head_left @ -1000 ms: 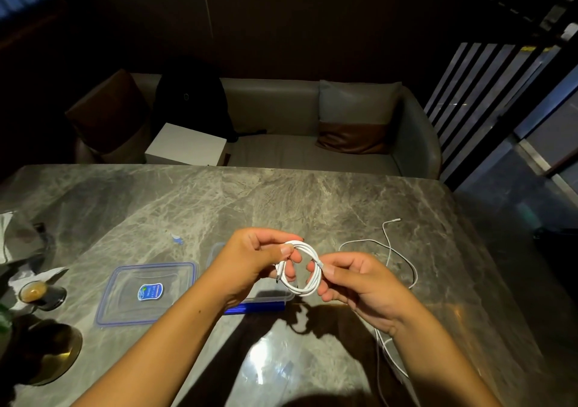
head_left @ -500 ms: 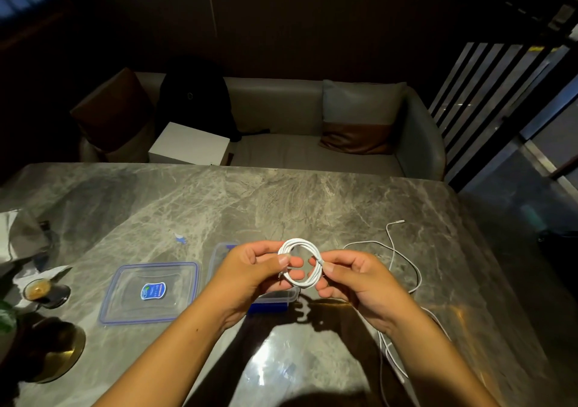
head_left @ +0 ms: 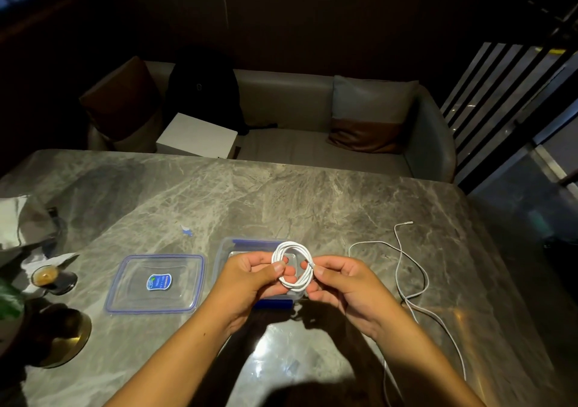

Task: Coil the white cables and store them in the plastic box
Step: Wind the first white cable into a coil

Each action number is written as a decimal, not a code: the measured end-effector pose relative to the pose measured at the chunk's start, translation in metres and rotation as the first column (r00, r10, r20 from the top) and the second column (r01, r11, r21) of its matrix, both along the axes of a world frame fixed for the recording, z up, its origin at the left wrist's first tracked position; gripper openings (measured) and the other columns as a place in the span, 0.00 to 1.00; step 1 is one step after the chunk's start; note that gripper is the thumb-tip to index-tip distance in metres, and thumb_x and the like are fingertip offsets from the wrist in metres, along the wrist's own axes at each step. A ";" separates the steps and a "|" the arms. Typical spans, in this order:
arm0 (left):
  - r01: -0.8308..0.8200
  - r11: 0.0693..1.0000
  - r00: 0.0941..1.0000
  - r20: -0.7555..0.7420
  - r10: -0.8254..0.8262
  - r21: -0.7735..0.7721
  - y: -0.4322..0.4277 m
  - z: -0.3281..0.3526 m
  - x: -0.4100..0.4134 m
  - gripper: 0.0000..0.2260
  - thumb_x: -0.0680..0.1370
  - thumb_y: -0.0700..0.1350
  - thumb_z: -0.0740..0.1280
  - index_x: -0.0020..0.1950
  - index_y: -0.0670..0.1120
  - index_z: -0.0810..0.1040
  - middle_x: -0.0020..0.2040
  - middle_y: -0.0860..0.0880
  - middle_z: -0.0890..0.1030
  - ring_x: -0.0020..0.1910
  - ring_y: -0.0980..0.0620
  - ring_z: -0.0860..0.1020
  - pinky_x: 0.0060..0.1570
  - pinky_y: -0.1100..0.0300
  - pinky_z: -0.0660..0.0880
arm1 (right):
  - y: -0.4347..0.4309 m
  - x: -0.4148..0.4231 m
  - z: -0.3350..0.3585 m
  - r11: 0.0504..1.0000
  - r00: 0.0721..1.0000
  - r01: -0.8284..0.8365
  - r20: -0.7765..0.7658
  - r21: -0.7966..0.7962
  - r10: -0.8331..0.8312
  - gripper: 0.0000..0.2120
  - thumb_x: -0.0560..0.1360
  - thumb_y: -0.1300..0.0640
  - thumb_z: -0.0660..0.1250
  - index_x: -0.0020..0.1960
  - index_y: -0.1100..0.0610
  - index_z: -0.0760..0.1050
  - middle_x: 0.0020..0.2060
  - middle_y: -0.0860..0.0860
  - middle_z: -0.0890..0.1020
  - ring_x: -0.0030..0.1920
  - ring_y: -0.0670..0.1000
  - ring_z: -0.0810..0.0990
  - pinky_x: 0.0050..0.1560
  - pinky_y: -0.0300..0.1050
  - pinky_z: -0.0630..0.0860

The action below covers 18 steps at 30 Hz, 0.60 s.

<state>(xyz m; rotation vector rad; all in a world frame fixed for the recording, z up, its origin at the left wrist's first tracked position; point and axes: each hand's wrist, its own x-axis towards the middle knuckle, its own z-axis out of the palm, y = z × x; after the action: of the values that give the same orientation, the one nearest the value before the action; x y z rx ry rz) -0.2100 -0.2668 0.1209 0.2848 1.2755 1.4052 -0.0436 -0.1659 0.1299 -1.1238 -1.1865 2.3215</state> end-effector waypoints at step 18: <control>-0.398 0.894 0.887 0.161 0.432 -0.206 0.010 -0.056 -0.025 0.08 0.81 0.34 0.61 0.51 0.37 0.81 0.39 0.43 0.86 0.37 0.49 0.86 0.37 0.59 0.83 | 0.012 -0.090 -0.075 0.945 0.972 0.161 0.212 -0.284 -0.101 0.06 0.79 0.65 0.65 0.48 0.60 0.81 0.32 0.54 0.84 0.35 0.51 0.81 0.35 0.41 0.81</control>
<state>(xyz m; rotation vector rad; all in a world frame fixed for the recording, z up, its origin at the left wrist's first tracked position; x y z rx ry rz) -0.2348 -0.2572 0.0650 -0.2625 1.3216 1.6257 -0.1336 -0.1543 0.0550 -1.5159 -0.8016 2.3843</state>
